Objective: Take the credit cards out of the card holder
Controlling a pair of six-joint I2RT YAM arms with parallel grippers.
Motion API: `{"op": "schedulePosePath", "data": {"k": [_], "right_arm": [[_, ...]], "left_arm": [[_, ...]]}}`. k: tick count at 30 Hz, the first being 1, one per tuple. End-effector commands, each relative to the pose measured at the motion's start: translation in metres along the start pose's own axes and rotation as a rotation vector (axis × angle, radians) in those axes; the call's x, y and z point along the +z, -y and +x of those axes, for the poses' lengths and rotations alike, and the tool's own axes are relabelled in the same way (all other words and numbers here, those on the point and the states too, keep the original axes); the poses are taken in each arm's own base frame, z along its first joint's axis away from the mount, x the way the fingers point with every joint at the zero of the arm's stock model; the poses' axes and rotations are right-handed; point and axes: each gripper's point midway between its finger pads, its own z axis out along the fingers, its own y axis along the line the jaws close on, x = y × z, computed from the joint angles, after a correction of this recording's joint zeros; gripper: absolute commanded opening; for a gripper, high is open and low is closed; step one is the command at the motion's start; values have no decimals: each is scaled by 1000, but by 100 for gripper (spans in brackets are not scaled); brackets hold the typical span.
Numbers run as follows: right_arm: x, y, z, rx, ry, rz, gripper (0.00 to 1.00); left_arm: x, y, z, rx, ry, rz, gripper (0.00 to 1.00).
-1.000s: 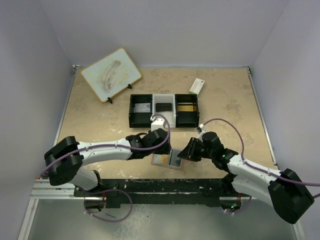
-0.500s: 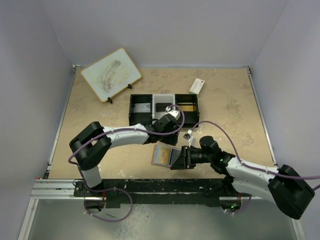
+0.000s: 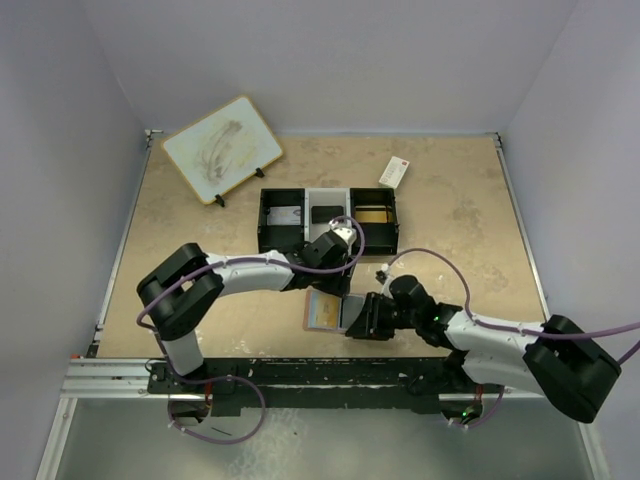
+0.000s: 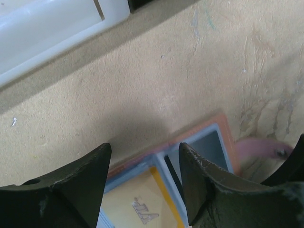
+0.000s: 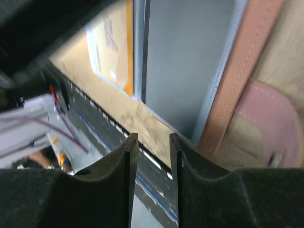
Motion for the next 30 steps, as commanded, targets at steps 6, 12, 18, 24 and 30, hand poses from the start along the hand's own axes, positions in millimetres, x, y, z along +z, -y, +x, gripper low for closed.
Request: {"op": "schedulePosePath", "data": {"k": [6,12,18,24,30], "right_arm": [[-4,13,-64,145,237,123,36],[-4,5,-84,103,246,161,38],[-15,-17,-84,-23,221,100,40],[-27,-15,-49,-43,121,48,45],[-20,-3,-31,15,90,6,46]], "left_arm": [[-23,-8,34,14,-53,65,57],[-30,-17,48,-73,-38,50,56],[-36,-40,63,-172,-9,-36,53],[-42,-43,59,-218,38,-46,52],[-41,-40,61,-215,24,-32,51]]}}
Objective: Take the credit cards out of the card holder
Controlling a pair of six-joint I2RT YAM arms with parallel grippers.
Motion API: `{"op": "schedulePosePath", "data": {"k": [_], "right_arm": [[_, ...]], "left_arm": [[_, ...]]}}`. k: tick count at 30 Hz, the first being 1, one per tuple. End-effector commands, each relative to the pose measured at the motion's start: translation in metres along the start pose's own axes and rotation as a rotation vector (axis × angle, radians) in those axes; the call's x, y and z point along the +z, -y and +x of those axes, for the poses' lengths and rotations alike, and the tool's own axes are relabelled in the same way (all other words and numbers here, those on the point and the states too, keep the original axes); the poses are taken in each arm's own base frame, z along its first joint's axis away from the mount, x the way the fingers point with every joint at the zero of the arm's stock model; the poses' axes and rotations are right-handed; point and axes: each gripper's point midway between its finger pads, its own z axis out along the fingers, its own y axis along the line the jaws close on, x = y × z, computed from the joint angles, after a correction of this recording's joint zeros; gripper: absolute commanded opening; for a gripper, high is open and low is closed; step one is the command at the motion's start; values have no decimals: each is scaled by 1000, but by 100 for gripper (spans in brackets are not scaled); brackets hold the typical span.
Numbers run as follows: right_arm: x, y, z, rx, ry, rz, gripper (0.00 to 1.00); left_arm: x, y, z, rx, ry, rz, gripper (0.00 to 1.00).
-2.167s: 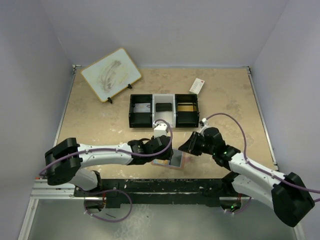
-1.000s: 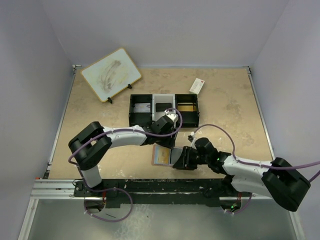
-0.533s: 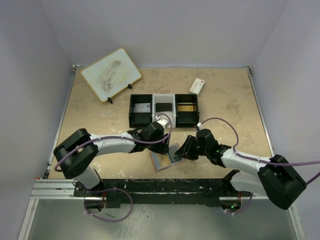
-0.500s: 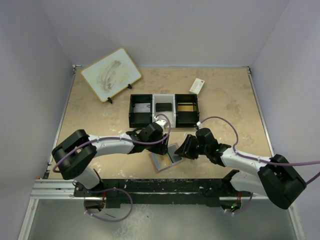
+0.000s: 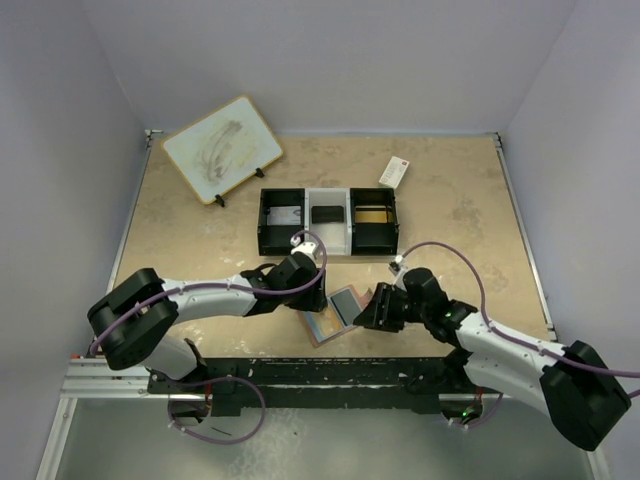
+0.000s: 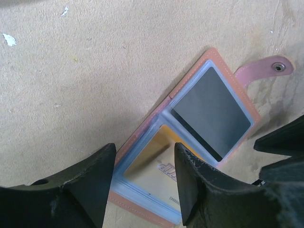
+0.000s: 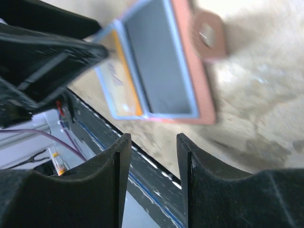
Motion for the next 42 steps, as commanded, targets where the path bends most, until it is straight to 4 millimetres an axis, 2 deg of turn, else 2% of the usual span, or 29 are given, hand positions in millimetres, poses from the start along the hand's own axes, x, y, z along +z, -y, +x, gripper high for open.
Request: {"op": "schedulePosePath", "data": {"k": [1,4,8,11,14,19,25,29,35,42], "right_arm": [[3,3,10,31,-36,-29,45],[3,-18,-5,-24,3,-93,44],[0,-48,-24,-112,39,-164,42],[4,-56,-31,-150,45,-189,41],[13,-61,-36,-176,29,-200,40],[30,-58,-35,-179,-5,-206,38],[49,-42,-26,-169,-79,-178,36],[56,-31,-20,-161,-111,-153,34],[59,-21,-8,-147,-148,-150,33],[63,-16,-2,-135,-169,-155,28]], "left_arm": [[0,-14,11,-14,-31,-48,50],[-4,-21,8,-12,-17,-83,50],[-20,-32,-8,-38,63,-156,54],[-34,-34,-24,-101,138,-187,58],[-44,-25,-31,-189,178,-142,57],[-51,15,-25,-305,148,73,52],[-40,40,-3,-293,89,82,45],[-29,45,4,-282,80,58,41],[-22,27,14,-249,62,-50,34],[-14,25,24,-234,26,-53,26]]}}
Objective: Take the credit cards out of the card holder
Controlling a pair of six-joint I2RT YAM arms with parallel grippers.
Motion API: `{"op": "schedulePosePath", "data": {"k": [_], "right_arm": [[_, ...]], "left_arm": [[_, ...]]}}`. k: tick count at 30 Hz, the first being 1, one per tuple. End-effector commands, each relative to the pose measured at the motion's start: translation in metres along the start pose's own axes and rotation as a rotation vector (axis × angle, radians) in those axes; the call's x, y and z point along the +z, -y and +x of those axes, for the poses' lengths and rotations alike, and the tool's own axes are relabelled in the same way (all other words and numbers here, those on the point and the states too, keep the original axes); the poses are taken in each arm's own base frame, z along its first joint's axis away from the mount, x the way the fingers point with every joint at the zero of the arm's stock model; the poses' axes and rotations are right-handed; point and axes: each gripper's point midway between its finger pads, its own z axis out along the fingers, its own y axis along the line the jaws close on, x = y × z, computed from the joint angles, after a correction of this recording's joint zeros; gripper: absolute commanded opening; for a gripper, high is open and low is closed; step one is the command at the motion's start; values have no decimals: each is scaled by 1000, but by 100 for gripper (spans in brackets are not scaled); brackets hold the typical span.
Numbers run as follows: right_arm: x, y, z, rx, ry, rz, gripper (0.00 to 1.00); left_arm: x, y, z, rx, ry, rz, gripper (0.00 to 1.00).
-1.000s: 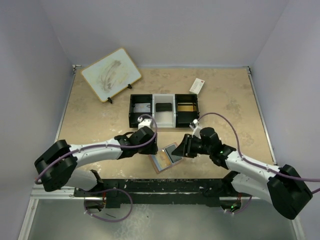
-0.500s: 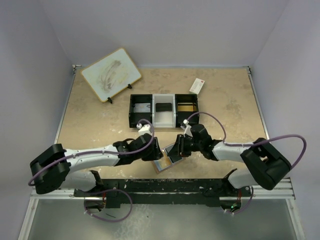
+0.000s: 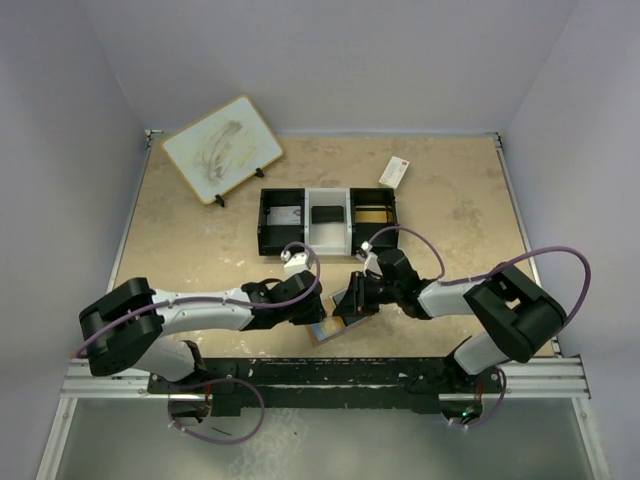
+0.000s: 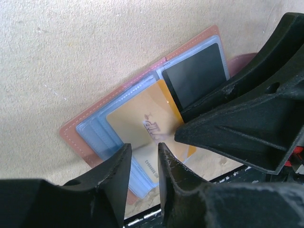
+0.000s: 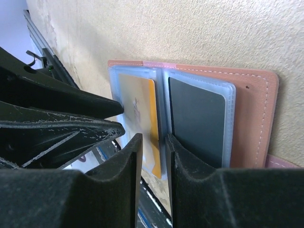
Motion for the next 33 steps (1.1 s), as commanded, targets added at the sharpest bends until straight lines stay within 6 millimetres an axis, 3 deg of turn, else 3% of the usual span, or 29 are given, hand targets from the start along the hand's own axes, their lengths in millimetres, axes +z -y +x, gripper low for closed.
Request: {"op": "schedulePosePath", "data": {"k": [1,5,8,12,23,26,29,33], "right_arm": [[2,-5,-1,-31,8,-36,27],[0,-3,-3,3,36,-27,15],[-2,-2,4,23,18,-30,14],[-3,-3,3,33,25,-29,22],[-8,-4,-5,81,81,-8,28],[-8,-9,-6,73,84,-31,21],[-8,-12,-6,77,84,-50,7],[-7,-11,-5,92,86,-53,2]], "left_arm": [[5,2,1,10,2,-16,25],[7,-6,2,22,4,-54,22],[7,-12,2,36,7,-85,22],[8,-21,5,59,-3,-122,22],[7,-43,5,139,1,-241,19],[7,-45,7,145,-5,-249,18],[8,-45,8,149,-4,-249,18],[6,-47,8,152,-3,-254,18]]}}
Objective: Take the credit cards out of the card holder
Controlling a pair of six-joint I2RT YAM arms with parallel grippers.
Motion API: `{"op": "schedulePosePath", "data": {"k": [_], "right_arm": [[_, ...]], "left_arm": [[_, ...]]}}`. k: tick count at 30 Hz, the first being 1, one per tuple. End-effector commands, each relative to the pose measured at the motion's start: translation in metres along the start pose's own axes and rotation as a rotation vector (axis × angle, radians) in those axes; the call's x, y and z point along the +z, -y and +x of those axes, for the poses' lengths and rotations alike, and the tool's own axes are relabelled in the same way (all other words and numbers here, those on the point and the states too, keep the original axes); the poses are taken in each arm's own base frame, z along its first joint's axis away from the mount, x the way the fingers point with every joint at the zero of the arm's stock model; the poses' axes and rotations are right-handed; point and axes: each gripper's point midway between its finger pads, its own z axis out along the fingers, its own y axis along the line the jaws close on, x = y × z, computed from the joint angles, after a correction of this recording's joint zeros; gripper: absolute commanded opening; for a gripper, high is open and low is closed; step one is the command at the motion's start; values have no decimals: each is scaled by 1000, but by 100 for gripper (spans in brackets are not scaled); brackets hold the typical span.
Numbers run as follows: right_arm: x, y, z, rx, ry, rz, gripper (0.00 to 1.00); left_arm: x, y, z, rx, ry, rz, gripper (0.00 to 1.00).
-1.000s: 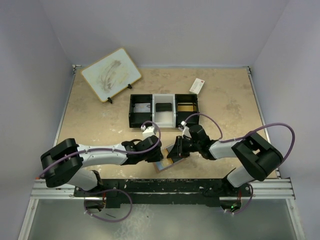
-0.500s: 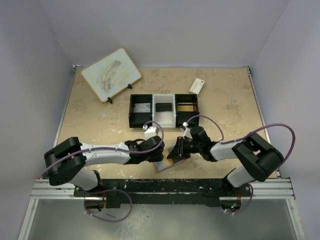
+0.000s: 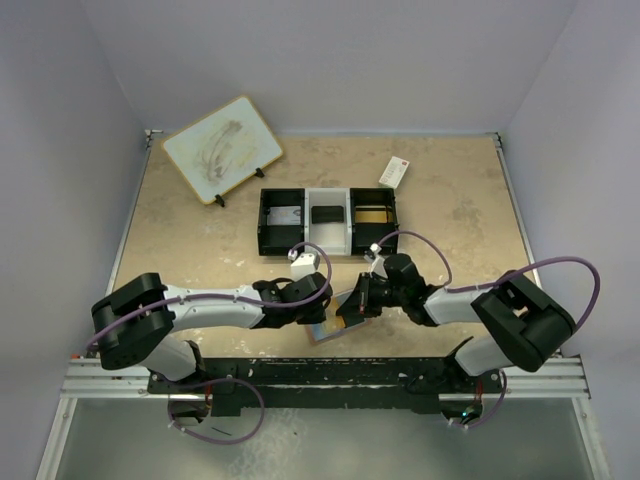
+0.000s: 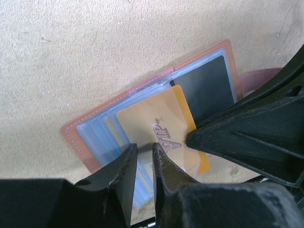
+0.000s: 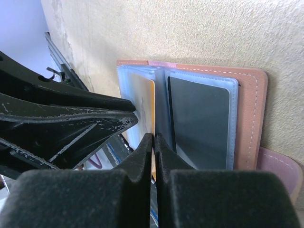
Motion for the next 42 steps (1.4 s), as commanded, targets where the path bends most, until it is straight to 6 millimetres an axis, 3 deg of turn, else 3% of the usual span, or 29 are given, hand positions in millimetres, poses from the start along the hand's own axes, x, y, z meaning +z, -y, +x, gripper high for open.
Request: {"op": "schedulePosePath", "data": {"k": [1,9,16,24,42], "right_arm": [[0,-5,-4,1,28,-31,1],[-5,0,-6,10,42,-27,5],[-7,-4,-2,-3,19,-70,17],[-6,-9,0,11,6,-117,0],[-18,19,-7,33,55,-7,0]], "left_arm": [[3,-43,14,91,-33,-158,18],[2,-49,14,97,-30,-178,18],[3,-51,16,105,-32,-186,18],[3,-50,15,112,-34,-189,17],[-2,-49,9,117,-10,-189,17]]}}
